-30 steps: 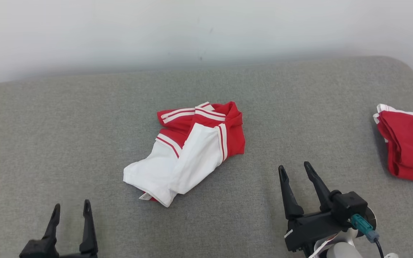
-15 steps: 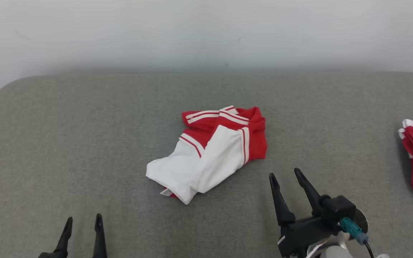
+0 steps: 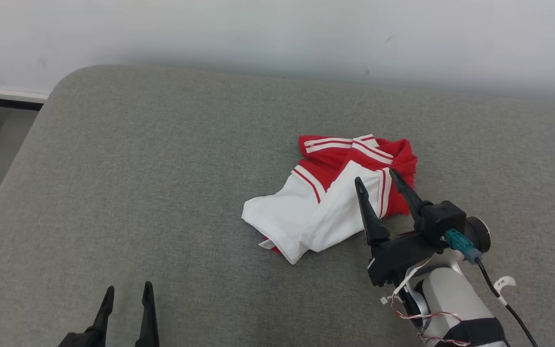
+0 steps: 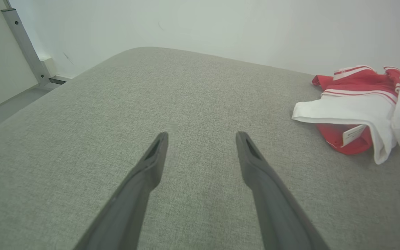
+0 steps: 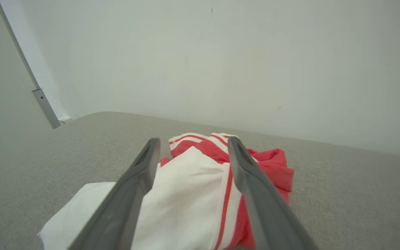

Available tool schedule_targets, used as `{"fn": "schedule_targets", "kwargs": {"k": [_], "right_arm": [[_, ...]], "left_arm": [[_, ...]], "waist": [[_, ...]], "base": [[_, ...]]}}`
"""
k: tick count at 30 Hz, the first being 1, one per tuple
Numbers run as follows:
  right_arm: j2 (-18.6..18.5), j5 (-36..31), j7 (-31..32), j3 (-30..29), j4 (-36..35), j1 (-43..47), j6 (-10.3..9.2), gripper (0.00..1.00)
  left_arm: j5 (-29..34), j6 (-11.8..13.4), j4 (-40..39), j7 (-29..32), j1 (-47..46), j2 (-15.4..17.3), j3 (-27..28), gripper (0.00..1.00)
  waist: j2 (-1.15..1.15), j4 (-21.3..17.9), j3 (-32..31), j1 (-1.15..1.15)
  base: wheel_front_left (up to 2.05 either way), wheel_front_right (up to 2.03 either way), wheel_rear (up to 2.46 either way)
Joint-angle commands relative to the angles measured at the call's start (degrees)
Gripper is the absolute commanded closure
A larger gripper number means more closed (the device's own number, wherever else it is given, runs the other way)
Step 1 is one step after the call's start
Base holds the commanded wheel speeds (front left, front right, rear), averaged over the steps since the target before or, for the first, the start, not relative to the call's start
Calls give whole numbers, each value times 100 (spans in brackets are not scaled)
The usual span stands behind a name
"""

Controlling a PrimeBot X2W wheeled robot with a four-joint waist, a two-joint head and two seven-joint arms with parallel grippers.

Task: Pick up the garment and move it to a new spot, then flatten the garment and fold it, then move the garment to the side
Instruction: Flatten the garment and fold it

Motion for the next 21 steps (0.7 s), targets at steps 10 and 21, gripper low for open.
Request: {"fn": "schedule_targets", "kwargs": {"k": [10, 21], "right_arm": [[-172, -139, -1, 46, 1071, -750, -14, 0], [-223, -356, -1, -242, 1534, -679, -14, 22]], "left_arm": [[-149, 47, 67, -17, -120, -12, -178, 0], [-214, 68, 74, -17, -125, -11, -214, 0]], "waist": [[0, 496, 235, -1], [0, 462, 199, -1]], "base": [[0, 0, 0], [0, 0, 0]]}}
